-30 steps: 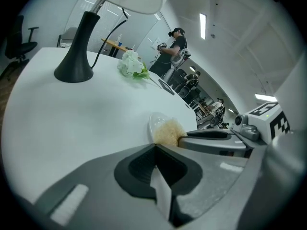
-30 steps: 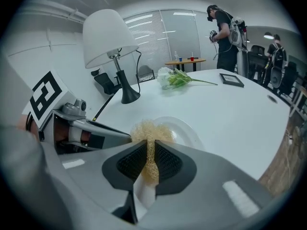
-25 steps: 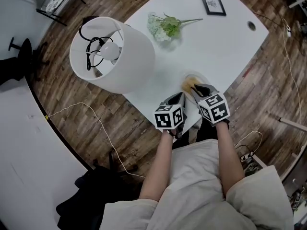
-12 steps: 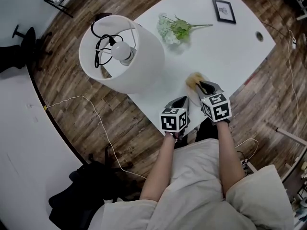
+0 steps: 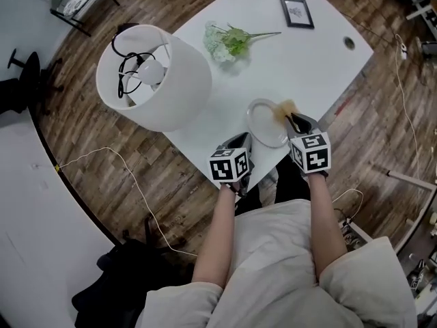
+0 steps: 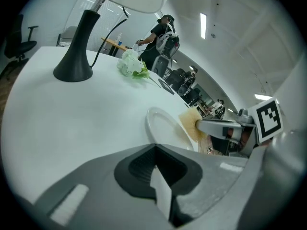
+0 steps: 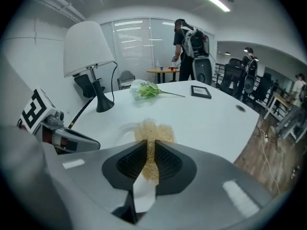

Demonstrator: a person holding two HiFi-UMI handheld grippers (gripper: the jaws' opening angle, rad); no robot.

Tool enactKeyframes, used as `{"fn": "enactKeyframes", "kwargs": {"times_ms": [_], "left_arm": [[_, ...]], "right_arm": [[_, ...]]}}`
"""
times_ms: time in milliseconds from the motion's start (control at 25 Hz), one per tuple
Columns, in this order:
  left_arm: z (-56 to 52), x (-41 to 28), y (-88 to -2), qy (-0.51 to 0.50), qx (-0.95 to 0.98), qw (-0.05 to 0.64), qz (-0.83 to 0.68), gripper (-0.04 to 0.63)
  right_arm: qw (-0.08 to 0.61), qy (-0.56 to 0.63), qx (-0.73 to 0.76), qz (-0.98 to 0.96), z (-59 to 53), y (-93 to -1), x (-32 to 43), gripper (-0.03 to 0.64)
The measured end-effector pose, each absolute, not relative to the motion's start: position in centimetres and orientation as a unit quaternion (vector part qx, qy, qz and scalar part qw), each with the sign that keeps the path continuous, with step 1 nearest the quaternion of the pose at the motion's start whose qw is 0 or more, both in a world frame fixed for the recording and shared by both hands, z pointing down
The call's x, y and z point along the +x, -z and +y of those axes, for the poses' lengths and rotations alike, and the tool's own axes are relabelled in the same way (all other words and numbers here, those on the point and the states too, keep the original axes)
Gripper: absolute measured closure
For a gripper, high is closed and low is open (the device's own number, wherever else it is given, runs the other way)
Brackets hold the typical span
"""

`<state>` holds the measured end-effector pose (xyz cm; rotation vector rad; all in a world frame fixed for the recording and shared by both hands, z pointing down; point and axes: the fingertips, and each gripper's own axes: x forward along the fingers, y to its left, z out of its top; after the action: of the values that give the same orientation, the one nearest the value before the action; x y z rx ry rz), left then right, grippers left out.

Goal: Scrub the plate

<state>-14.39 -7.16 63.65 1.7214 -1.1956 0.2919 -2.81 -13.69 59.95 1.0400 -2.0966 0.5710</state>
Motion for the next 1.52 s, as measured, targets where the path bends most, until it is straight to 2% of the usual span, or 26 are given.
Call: {"fn": "enactKeyframes", "kwargs": {"times_ms": [280,520,720,1000,1200,1520], "left_arm": [[-7.3,-15.0,-63.0,-0.099,0.708,0.481,-0.508,0.595],[-7.4,-14.7,-63.1,-0.140,0.701,0.433,-0.548,0.595],[-4.9,-16.8,-60.3,-0.089,0.643,0.410,-0.641,0.594],[1.0,-6.9,-51.1,-0.086,0.629,0.314,-0.706,0.594],[5.5,-0.9,-47.8,-0.082,0.603,0.283,-0.742,0.594],[11.3,2.9,-44.9,-0.073,0.580,0.260,-0.769,0.594]], "right_arm": [[0.329,-0.246,0.418,-0.810,-9.7,-58.5,1.4,0.546],[0.291,-0.240,0.389,-0.840,-9.4,-56.0,2.5,0.546],[0.255,-0.227,0.342,-0.875,-8.4,-53.0,3.9,0.548],[0.227,-0.208,0.285,-0.908,-5.9,-50.0,9.5,0.548],[0.196,-0.181,0.264,-0.927,-2.7,-47.6,11.7,0.548],[0.155,-0.163,0.219,-0.949,2.2,-45.4,12.7,0.548]]}}
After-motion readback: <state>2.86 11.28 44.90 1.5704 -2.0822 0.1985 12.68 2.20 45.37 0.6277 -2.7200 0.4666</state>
